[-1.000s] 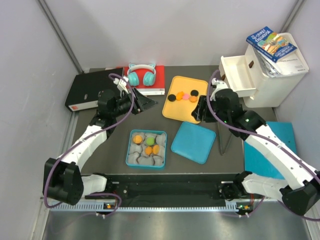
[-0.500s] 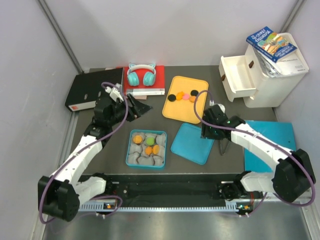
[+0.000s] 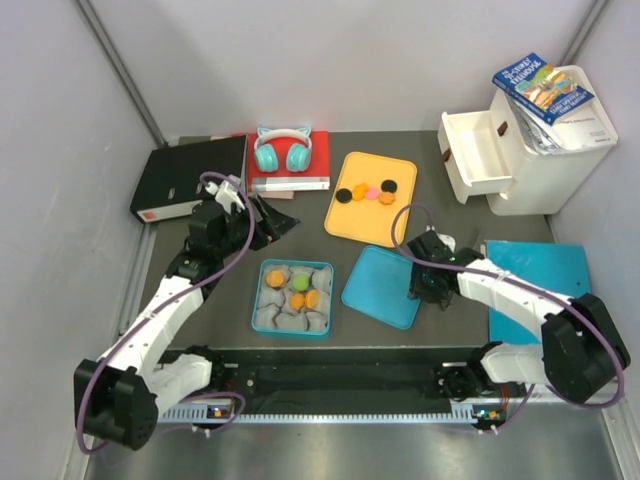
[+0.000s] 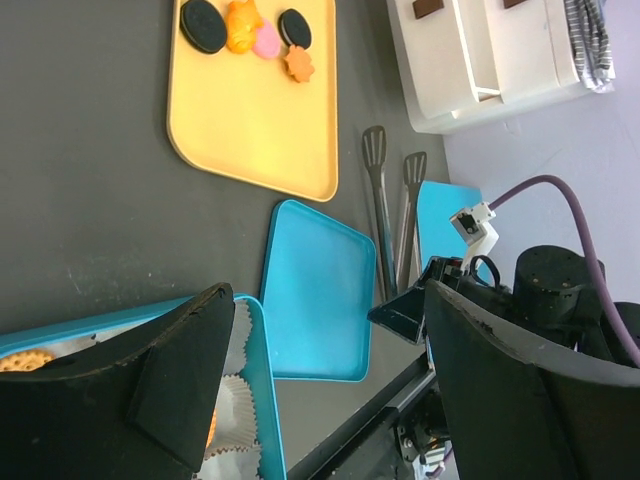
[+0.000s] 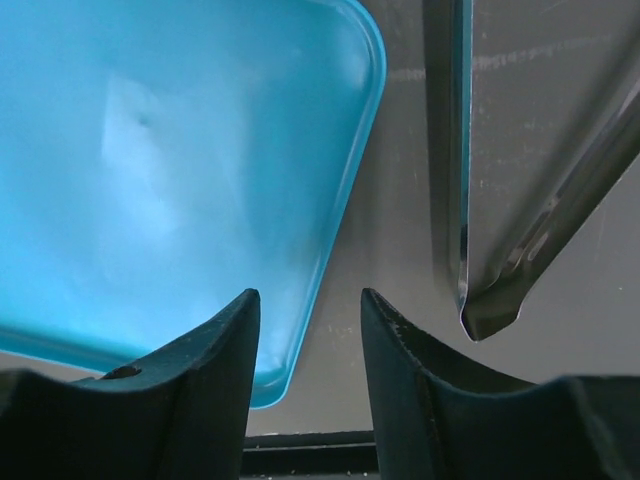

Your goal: Pack the cookies

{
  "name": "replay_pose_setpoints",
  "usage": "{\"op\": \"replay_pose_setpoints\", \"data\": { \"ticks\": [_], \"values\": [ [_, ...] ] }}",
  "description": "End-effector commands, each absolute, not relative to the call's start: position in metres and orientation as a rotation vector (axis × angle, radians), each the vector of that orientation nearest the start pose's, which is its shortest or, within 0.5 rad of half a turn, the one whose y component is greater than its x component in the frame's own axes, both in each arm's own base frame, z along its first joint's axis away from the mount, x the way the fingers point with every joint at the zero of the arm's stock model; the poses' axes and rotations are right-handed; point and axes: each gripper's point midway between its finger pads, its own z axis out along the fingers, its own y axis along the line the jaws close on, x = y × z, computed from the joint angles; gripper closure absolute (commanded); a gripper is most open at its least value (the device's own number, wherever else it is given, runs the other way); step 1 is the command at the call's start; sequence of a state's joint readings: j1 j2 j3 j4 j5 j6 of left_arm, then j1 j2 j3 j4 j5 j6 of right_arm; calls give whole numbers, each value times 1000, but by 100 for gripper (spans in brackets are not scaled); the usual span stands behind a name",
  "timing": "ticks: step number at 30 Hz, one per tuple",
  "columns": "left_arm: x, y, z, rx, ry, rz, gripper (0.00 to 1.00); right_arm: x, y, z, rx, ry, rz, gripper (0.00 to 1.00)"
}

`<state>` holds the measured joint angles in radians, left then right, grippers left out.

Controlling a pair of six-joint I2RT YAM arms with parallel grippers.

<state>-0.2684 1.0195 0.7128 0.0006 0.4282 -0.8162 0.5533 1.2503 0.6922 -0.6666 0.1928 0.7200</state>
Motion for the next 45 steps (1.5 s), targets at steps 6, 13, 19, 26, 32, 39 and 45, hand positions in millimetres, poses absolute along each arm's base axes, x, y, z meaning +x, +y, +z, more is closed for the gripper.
{"op": "replay_pose_setpoints", "data": {
  "ticks": [6, 13, 19, 26, 32, 39, 45],
  "values": [
    [300, -184, 217, -239, 2018, -1092, 19, 200, 117, 7, 337, 2764, 51, 64],
    [301, -183, 212, -248, 2030, -1083, 19, 198, 117, -9, 348, 2788, 34, 96],
    [300, -182, 208, -257, 2054, -1068, 19, 204, 106, 16, 356, 2709, -1, 100],
    [306, -183, 212, -261, 2050, -1065, 16, 222, 96, 97, 281, 2542, 4, 100],
    [311, -189, 216, -277, 2056, -1110, 1, 231, 106, 158, 209, 2447, 117, 100],
    [313, -207, 235, -226, 1979, -1278, 2, 240, 127, 189, 151, 2394, 265, 100],
    [305, -224, 271, -110, 1782, -1487, 2, 244, 146, 196, 98, 2398, 341, 100]
  ]
}}
